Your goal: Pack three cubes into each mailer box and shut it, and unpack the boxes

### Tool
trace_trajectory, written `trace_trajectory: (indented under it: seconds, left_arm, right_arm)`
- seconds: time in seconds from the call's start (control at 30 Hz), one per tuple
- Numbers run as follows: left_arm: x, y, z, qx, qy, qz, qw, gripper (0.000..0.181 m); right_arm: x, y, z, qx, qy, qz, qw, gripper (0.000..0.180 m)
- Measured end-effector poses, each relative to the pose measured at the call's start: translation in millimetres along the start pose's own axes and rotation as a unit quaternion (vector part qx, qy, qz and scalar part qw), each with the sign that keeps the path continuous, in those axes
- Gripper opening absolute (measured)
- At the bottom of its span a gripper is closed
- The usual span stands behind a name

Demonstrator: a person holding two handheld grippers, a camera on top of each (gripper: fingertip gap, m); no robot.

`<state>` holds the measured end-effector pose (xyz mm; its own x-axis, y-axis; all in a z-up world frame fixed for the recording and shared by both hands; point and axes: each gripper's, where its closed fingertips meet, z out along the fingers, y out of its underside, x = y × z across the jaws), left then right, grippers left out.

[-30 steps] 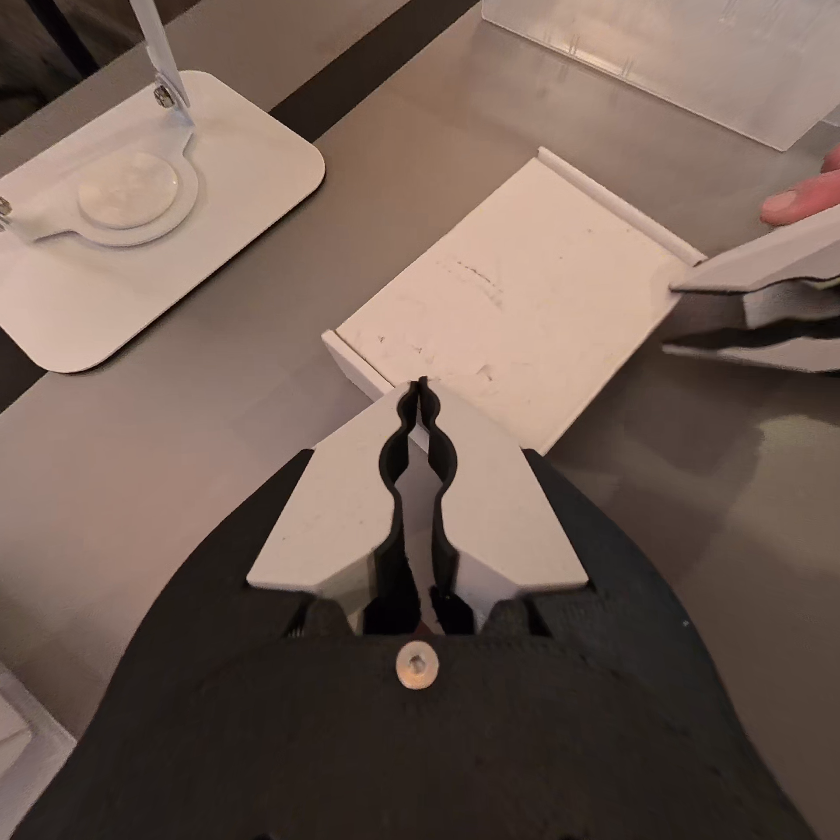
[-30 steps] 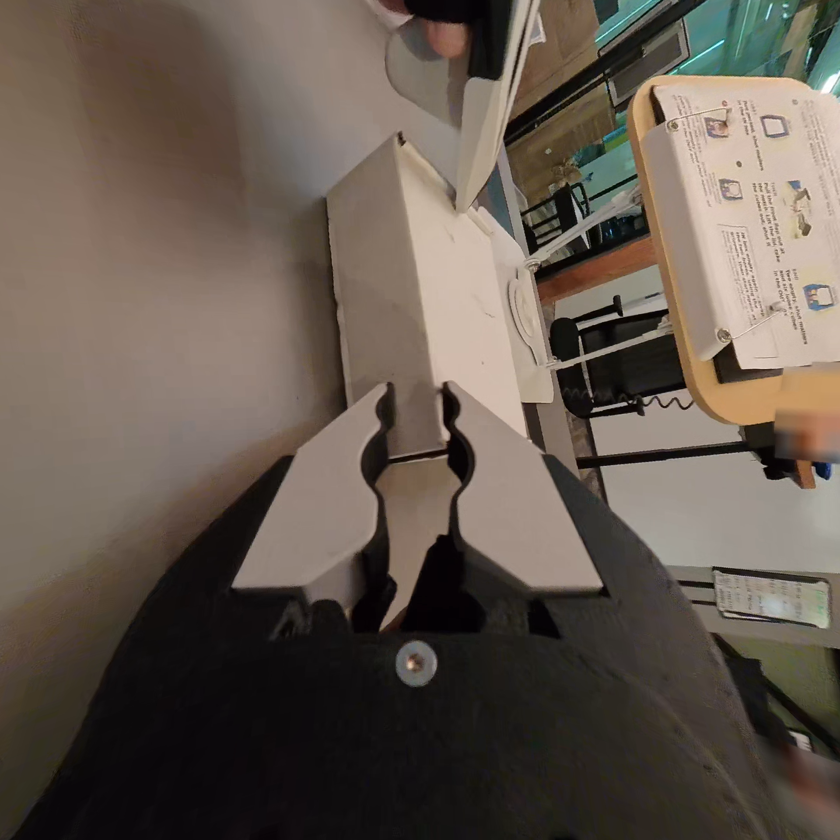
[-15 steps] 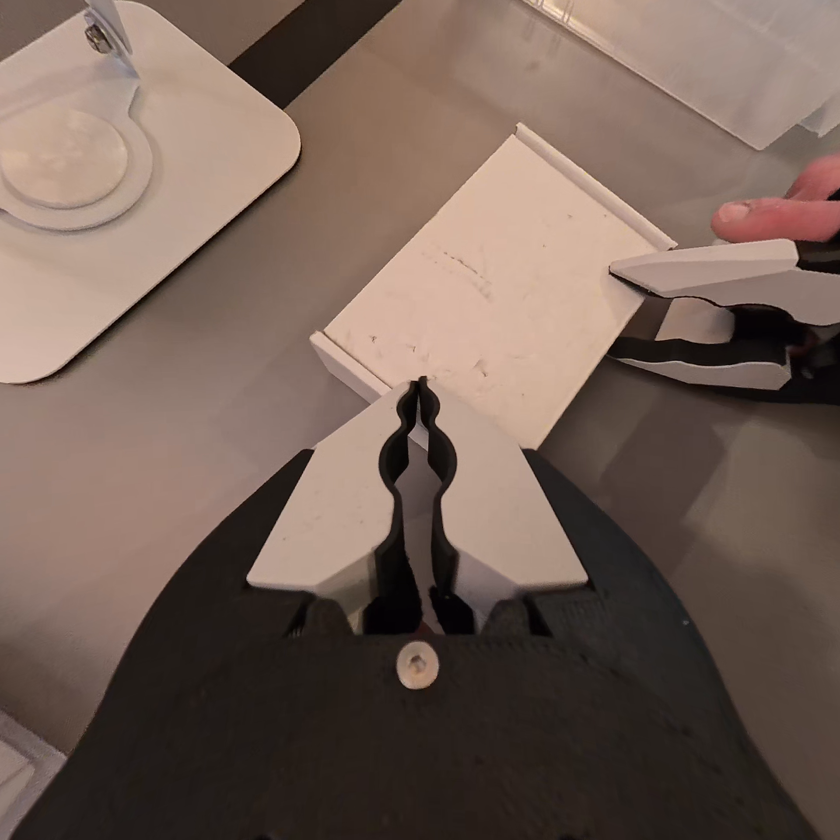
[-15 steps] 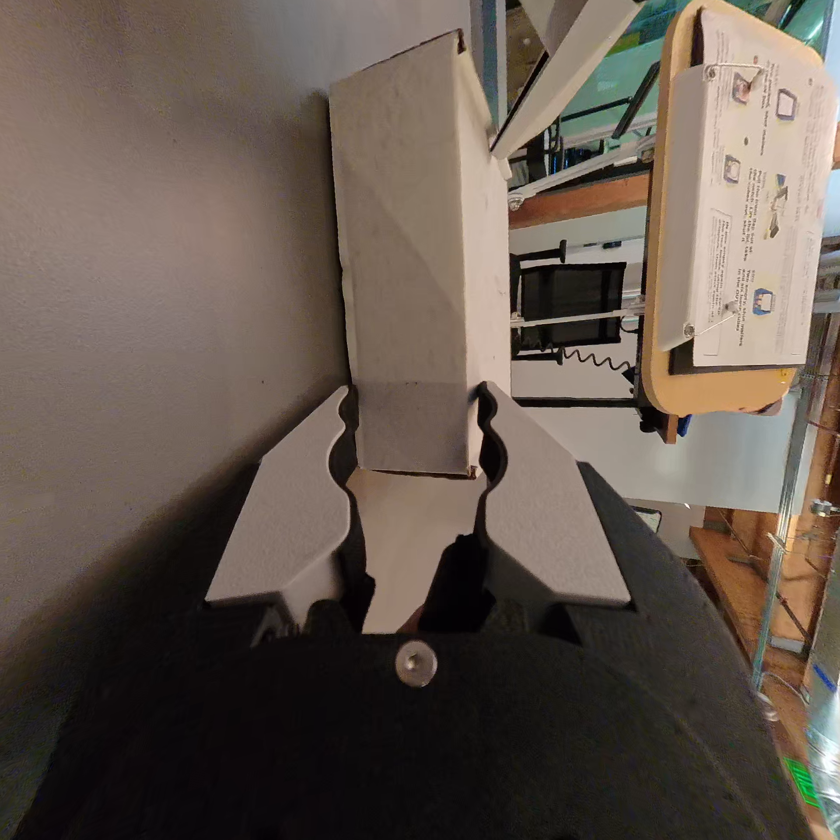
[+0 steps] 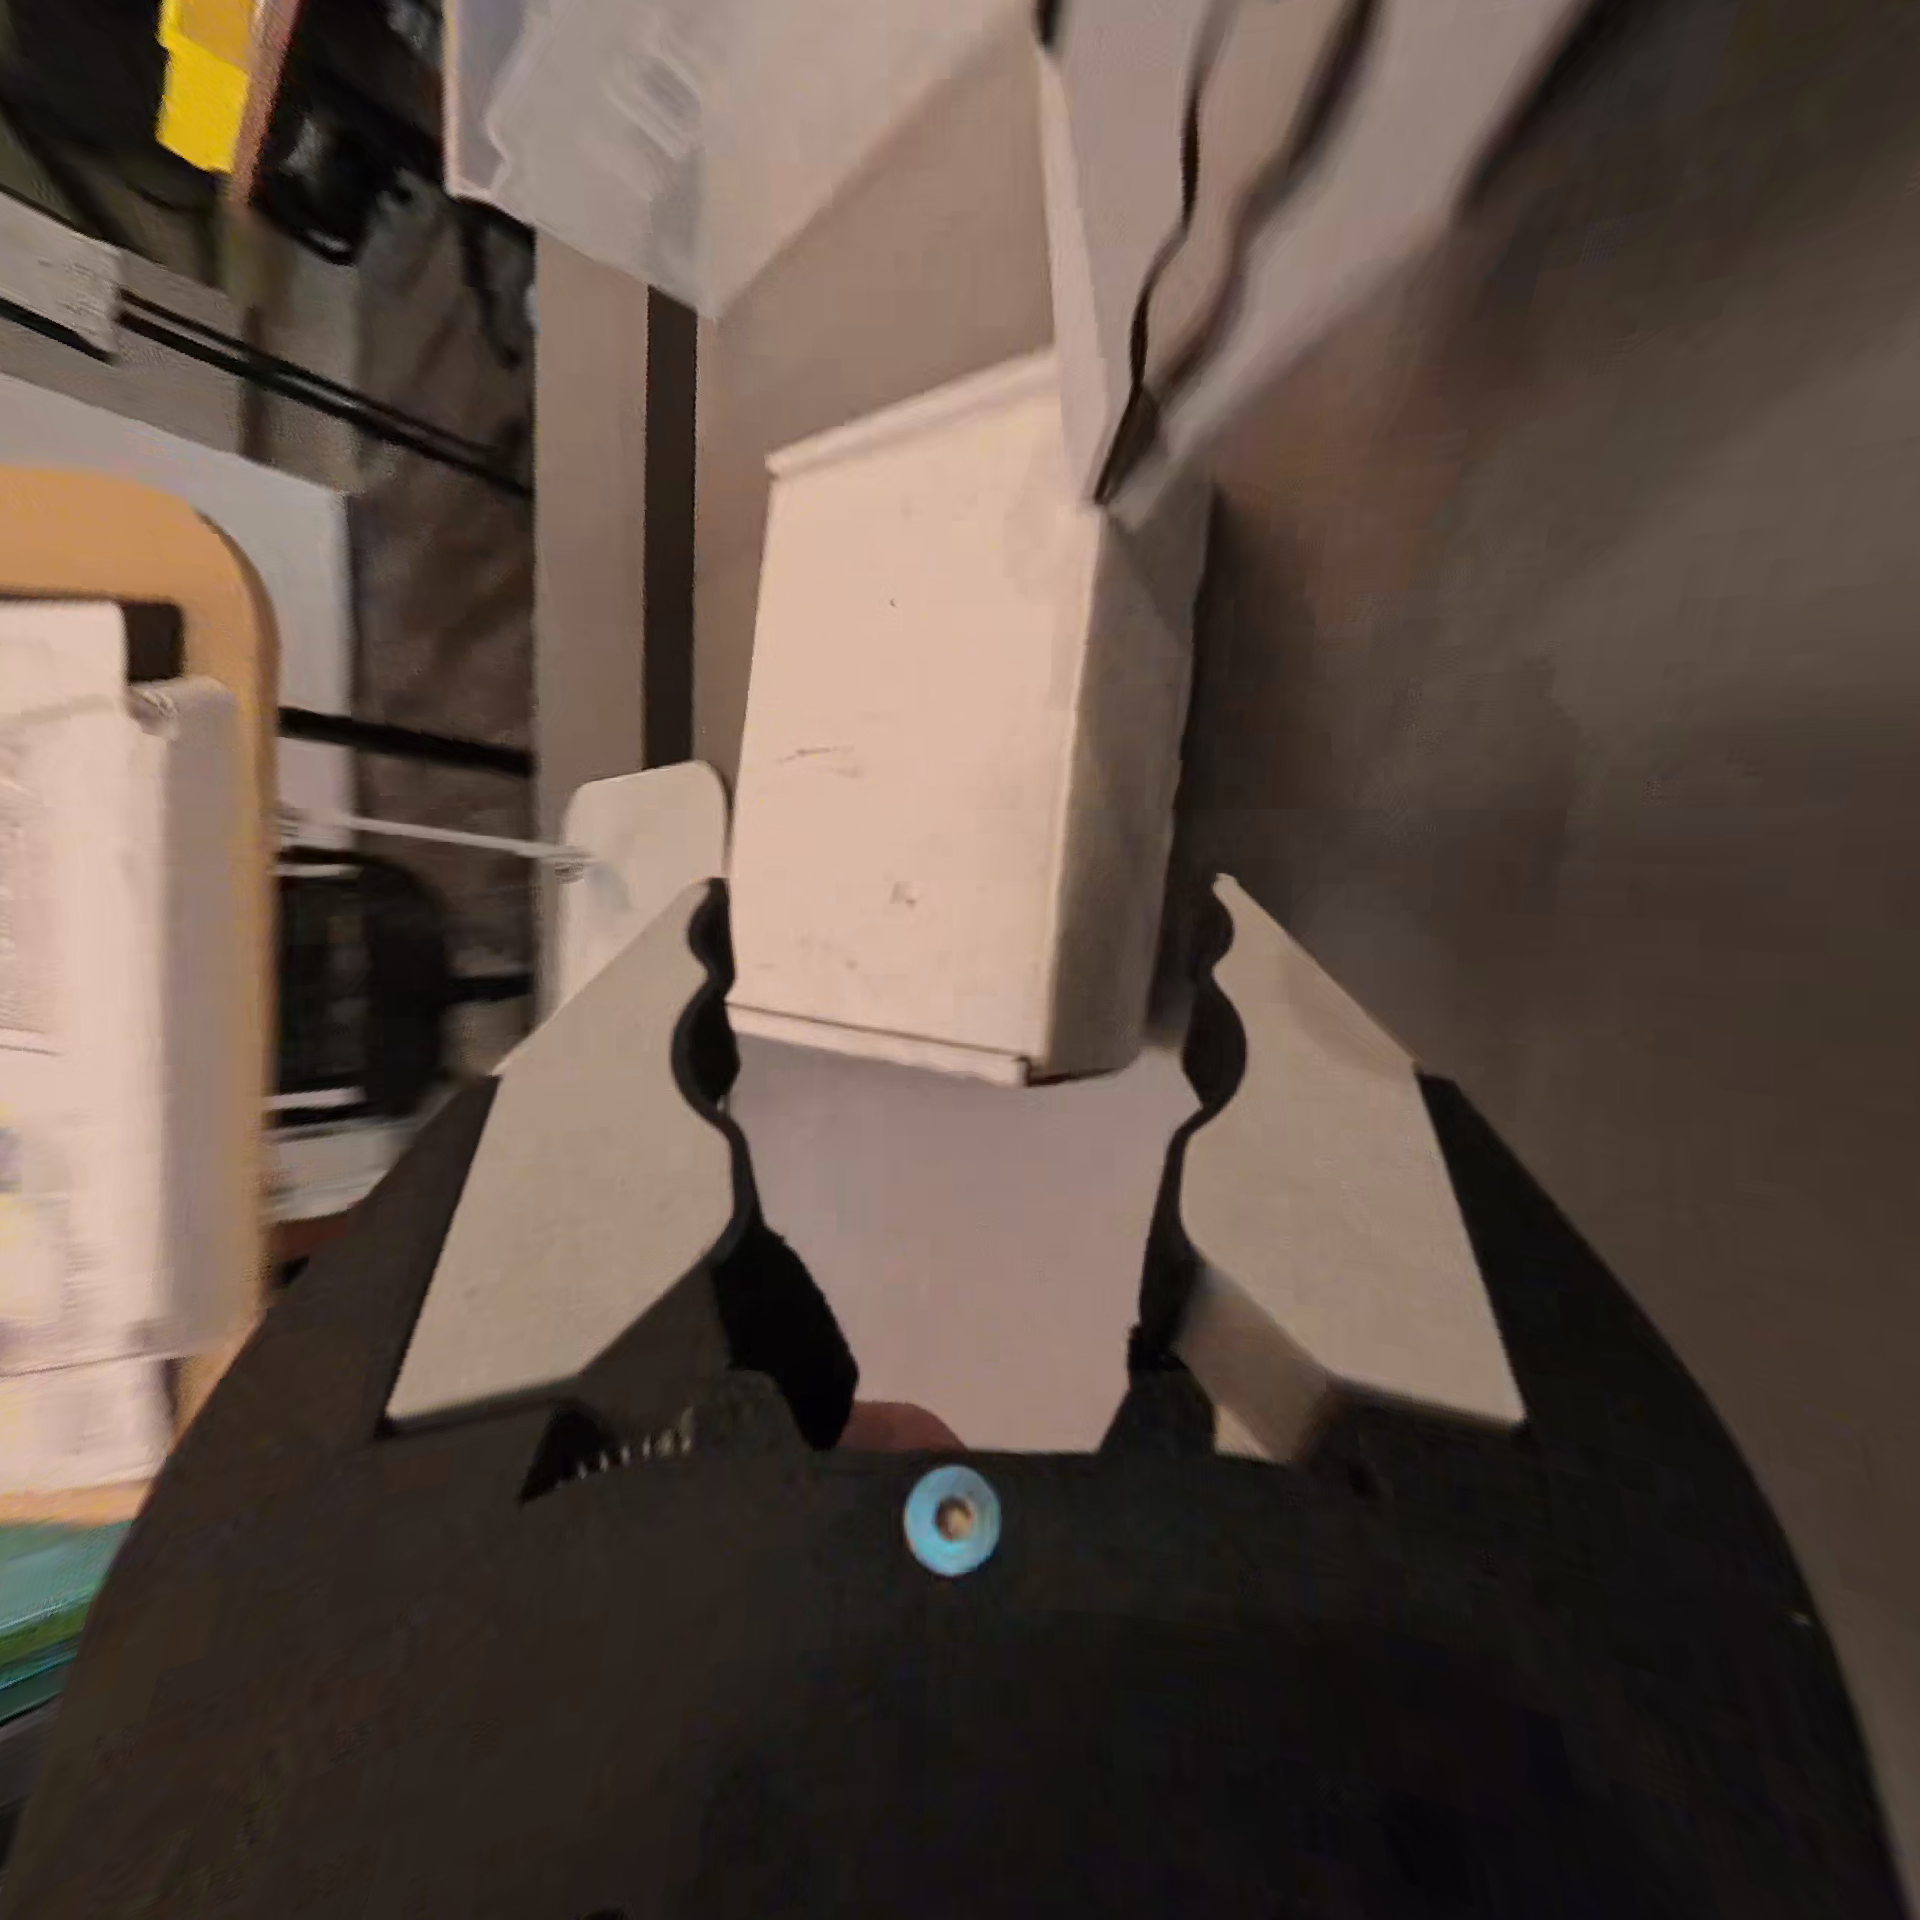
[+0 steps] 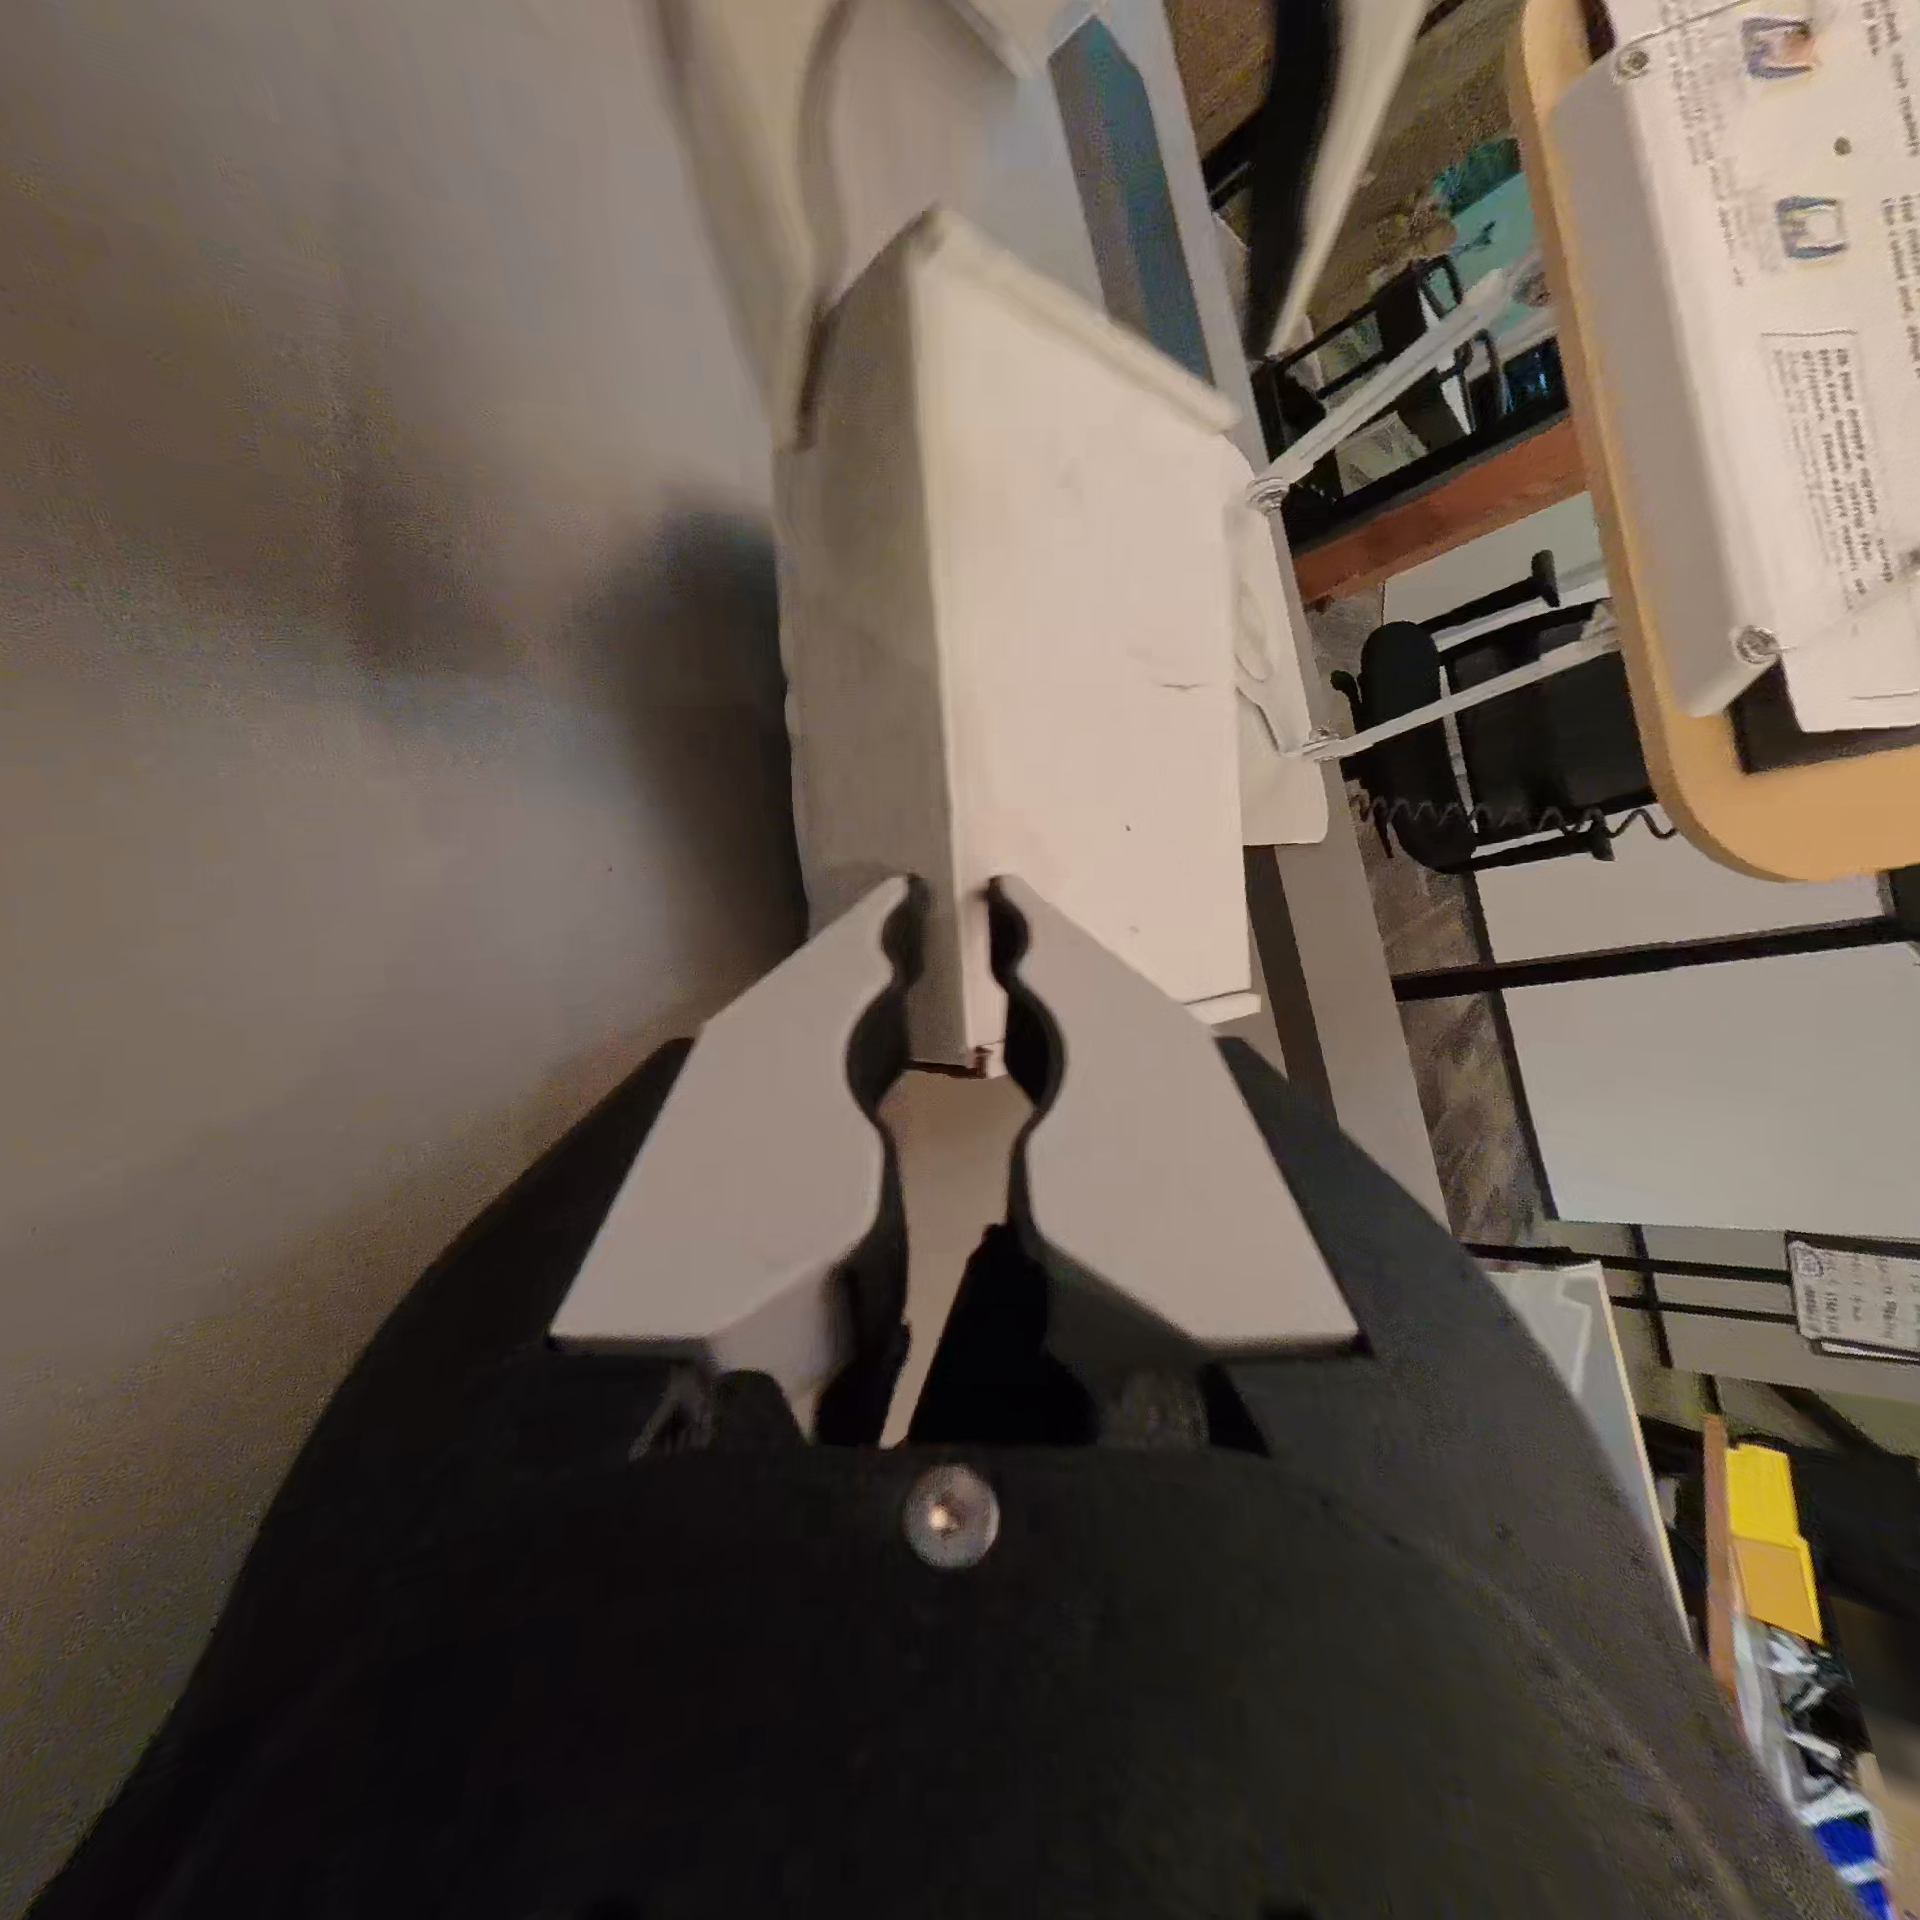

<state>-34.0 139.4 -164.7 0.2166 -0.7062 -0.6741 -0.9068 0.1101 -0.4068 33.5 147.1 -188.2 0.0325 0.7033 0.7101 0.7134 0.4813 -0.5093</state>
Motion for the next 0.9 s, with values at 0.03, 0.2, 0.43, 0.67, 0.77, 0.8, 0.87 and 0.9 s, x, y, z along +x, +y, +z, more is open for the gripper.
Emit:
trace_trajectory:
  seconds: [0.03, 0.2, 0.43, 0.67, 0.77, 0.8, 0.87, 0.9]
  left_arm:
    - [3.7, 4.9, 6.6, -0.026, -0.028, 0.051, 0.998, 0.090]
    - [13.5, 22.3, 38.0, -0.076, -0.089, 0.151, 0.982, 0.080]
    - [7.5, 37.7, 45.4, -0.087, -0.031, 0.089, 0.992, 0.080]
    - [5.8, 33.7, 49.6, -0.064, -0.066, 0.095, 0.991, 0.073]
    - [3.1, 30.6, 50.4, -0.054, -0.088, 0.113, 0.988, 0.076]
    - [0.7, 29.6, 50.3, -0.050, -0.100, 0.117, 0.987, 0.080]
    - [-2.3, 29.7, 50.6, -0.049, -0.118, 0.136, 0.983, 0.081]
    - [-4.3, 29.3, 50.7, -0.048, -0.129, 0.150, 0.979, 0.082]
  right_arm:
    - [-1.6, -1.2, -0.6, 0.003, -0.009, 0.002, 1.000, 0.000]
    - [-5.0, 0.7, 3.6, -0.005, -0.016, -0.008, 1.000, 0.000]
    - [25.7, -16.1, -0.8, 0.026, 0.019, 0.043, 0.999, 0.041]
    - [88.4, 22.8, 45.3, -0.067, 0.003, 0.202, 0.977, 0.000]
    - [79.8, 45.5, 66.9, -0.135, -0.031, 0.171, 0.976, 0.000]
    - [81.8, 48.6, 71.5, -0.137, -0.020, 0.160, 0.977, 0.000]
    - [83.4, 50.0, 74.0, -0.128, -0.027, 0.173, 0.976, 0.000]
    - [83.8, 50.4, 74.5, -0.123, -0.034, 0.181, 0.975, 0.000]
